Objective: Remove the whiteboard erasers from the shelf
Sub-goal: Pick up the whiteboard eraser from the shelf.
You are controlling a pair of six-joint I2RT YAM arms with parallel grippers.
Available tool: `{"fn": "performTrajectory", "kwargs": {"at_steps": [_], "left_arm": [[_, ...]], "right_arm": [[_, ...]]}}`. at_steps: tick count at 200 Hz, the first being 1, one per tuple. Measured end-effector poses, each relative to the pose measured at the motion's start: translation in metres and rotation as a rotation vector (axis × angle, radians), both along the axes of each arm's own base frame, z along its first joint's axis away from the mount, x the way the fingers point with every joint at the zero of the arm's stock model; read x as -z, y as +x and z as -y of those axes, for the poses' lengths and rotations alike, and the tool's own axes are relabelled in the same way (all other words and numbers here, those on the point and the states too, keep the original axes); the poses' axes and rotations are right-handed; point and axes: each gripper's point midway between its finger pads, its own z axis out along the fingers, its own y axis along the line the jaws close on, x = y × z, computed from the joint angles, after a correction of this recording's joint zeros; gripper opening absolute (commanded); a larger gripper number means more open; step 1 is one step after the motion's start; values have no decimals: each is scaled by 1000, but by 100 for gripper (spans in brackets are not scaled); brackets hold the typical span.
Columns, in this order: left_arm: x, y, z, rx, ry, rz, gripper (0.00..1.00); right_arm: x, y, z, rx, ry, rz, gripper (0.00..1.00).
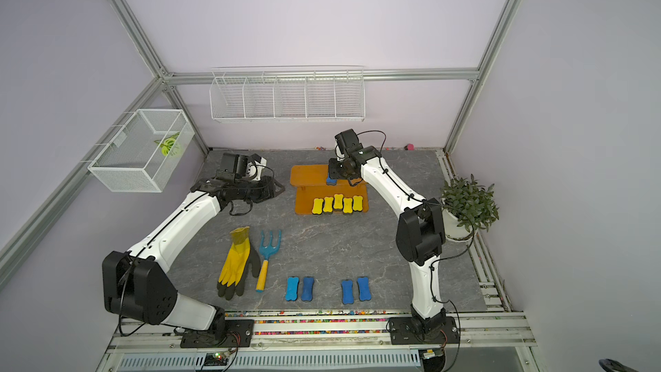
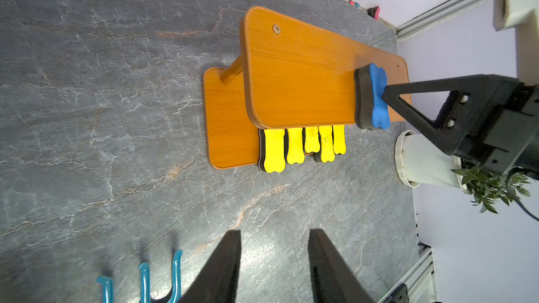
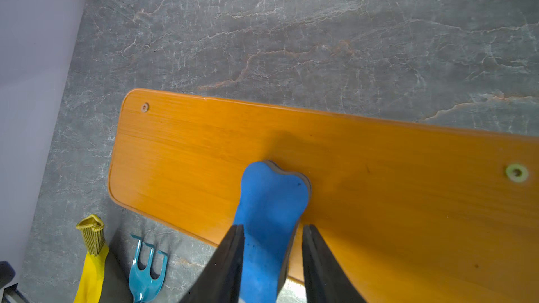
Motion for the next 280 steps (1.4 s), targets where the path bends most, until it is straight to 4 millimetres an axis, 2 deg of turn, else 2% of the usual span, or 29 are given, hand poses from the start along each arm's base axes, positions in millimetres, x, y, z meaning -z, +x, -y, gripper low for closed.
{"fn": "performTrajectory", "kwargs": {"at_steps": [78, 108, 149, 232, 260, 280], "left_arm": [[3, 0, -3, -5, 0, -7, 43], [3, 1, -3, -6, 0, -7, 43], [3, 1, -5, -11, 0, -7, 43], [11, 1, -7, -15, 1, -23, 42], [10, 1, -6, -12, -3, -20, 42], [11, 0, -5, -7, -9, -21, 42]], "right_arm": [[7, -2, -5, -8, 48, -39, 34], [9, 1, -7, -9, 98, -45, 23], [9, 4, -9, -16, 151, -36, 0], [7, 0, -13, -27, 196, -17, 0], [4, -15, -11, -22, 186, -26, 0], [1, -35, -12, -24, 170, -30, 0]]}}
